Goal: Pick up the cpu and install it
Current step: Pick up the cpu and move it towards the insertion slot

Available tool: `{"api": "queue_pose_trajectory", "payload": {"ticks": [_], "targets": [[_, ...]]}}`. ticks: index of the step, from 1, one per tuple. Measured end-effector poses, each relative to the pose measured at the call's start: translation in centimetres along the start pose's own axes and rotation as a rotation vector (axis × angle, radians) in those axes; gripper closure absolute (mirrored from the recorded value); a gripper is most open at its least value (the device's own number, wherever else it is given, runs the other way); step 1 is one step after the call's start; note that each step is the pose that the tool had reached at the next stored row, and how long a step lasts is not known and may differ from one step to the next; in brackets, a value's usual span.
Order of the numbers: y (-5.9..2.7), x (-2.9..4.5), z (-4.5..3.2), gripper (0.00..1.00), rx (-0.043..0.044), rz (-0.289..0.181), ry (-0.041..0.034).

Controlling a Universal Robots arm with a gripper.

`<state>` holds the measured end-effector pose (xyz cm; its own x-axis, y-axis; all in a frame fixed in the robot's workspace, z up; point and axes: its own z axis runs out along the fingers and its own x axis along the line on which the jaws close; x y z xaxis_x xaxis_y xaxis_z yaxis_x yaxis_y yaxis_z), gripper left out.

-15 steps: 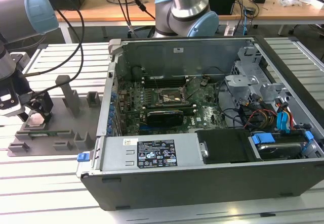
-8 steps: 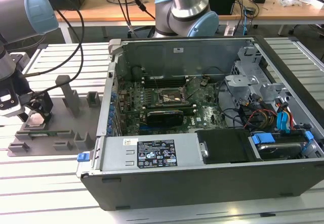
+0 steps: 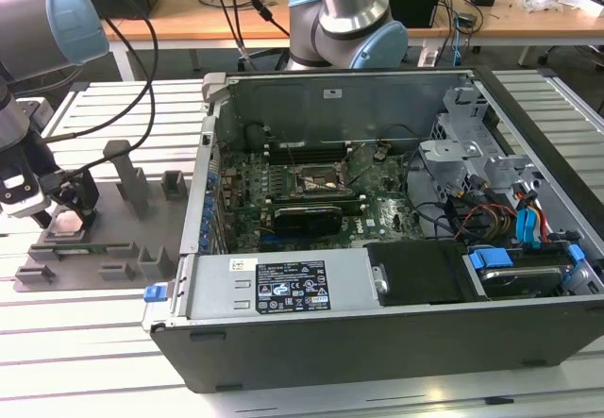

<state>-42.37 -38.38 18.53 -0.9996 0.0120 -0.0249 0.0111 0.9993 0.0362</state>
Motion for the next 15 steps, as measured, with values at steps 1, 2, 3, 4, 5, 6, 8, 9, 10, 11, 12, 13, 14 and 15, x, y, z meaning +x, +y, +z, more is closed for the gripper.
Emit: {"api": "queue_pose_trajectory", "payload": {"ticks": [1,2,3,4,5,6,8,9,10,11,12,13,14,15], "targets": [[0.01,-0.01,-0.07,0.28,-0.0001,0.0,-0.0003],[0.01,-0.01,-0.09,0.28,-0.0001,0.0,-0.0005],[0.0,-0.01,-0.1,0.28,-0.0001,0.0,-0.0004],[-0.03,-0.01,-0.12,0.28,0.0001,0.0,-0.0001],[-0.07,-0.08,-0.12,0.28,0.0001,0.0,-0.0001],[-0.11,-0.16,-0.13,0.28,0.0002,0.0,0.0001],[-0.17,-0.26,-0.12,0.28,0.0001,0.0,0.0],[-0.17,-0.26,-0.11,0.28,0.0001,0.0,0.0],[-0.17,-0.27,-0.11,0.28,0.0001,0.0,-0.0001],[-0.17,-0.27,-0.12,0.28,0.0002,0.0,0.0],[-0.18,-0.28,-0.12,0.28,0.0002,0.0,0.0],[-0.18,-0.28,-0.12,0.28,0.0001,0.0,0.0],[-0.18,-0.29,-0.11,0.29,0.0001,0.0,-0.0001],[-0.18,-0.29,-0.12,0.29,0.0001,0.0,-0.0001]]}}
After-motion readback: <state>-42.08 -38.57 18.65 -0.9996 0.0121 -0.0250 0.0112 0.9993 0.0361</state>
